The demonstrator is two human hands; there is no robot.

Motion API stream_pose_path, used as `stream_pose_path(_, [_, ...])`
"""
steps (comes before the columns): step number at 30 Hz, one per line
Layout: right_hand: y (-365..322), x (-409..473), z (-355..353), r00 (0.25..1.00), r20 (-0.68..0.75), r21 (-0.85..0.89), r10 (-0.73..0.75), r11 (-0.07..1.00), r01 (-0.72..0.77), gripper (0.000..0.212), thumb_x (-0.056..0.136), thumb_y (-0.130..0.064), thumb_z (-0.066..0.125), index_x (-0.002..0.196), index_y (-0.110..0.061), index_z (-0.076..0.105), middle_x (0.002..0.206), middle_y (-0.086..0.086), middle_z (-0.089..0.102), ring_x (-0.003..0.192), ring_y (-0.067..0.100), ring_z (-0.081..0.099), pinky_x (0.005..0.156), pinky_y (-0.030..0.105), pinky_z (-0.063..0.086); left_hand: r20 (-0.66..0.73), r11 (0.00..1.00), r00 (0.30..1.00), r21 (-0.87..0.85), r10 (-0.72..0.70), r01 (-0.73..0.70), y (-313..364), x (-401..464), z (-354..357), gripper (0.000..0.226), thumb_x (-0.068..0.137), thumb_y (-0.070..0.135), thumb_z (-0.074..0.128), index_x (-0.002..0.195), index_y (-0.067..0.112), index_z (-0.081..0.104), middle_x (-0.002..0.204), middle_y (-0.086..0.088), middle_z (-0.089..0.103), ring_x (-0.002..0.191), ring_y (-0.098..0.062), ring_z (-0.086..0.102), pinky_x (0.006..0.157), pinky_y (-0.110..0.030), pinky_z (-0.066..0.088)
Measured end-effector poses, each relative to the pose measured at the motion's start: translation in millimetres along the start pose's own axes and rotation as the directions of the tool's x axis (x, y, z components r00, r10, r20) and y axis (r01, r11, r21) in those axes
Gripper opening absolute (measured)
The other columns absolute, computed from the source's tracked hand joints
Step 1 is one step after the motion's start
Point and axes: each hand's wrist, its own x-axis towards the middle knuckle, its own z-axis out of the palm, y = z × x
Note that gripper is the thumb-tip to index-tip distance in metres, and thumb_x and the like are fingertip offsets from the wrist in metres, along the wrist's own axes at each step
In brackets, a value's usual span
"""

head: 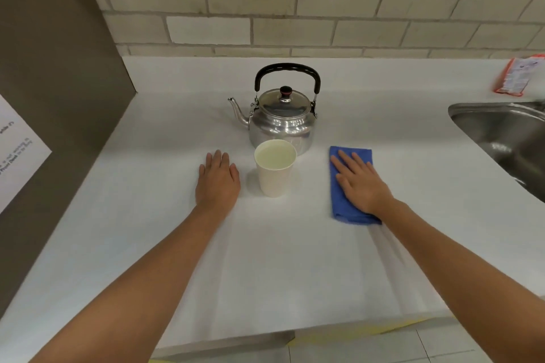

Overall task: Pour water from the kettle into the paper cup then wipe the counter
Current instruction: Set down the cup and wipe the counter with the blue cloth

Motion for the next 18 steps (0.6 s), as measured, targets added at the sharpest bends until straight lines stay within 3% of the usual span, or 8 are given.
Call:
stream_pose_path(4, [-14,35,0,0.994,-0.002,0.010,0.113,0.994,-0.113,0.054,0.100,-0.038,0.023,0.150,-0.023,0.009,0.160,-0.003,0.004,0.147,0.024,0.000,0.119,0.046,0.003,-0.012,1.000,0.999,0.003,-0.029,0.029,0,14,3,0.045,0.099,0.019,0.022,0.141,0.003,0.027,0.154,-0.012,0.022,0.144,-0.027,0.012,0.117,-0.041,0.011])
stream_pose_path(11, [-19,14,18,0.998,-0.067,0.059,-0.019,0.998,0.023,0.058,0.097,-0.045,0.026,0.150,-0.024,0.013,0.160,-0.003,0.009,0.147,0.022,0.001,0.118,0.043,0.002,-0.067,0.992,0.994,0.089,-0.084,0.090,13,33,11,0.041,0.096,0.017,0.026,0.132,-0.001,0.036,0.143,-0.018,0.035,0.136,-0.032,0.024,0.111,-0.044,0.021])
stream_pose_path(18, [30,92,-4,0.986,-0.042,0.063,0.162,0.985,-0.159,0.059,0.098,-0.040,0.026,0.150,-0.017,0.011,0.160,0.005,0.007,0.147,0.026,0.003,0.119,0.046,0.004,-0.085,0.990,0.993,0.106,-0.081,0.090,8,34,19,0.044,0.097,0.015,0.023,0.138,0.002,0.030,0.150,-0.013,0.025,0.142,-0.028,0.014,0.116,-0.042,0.013])
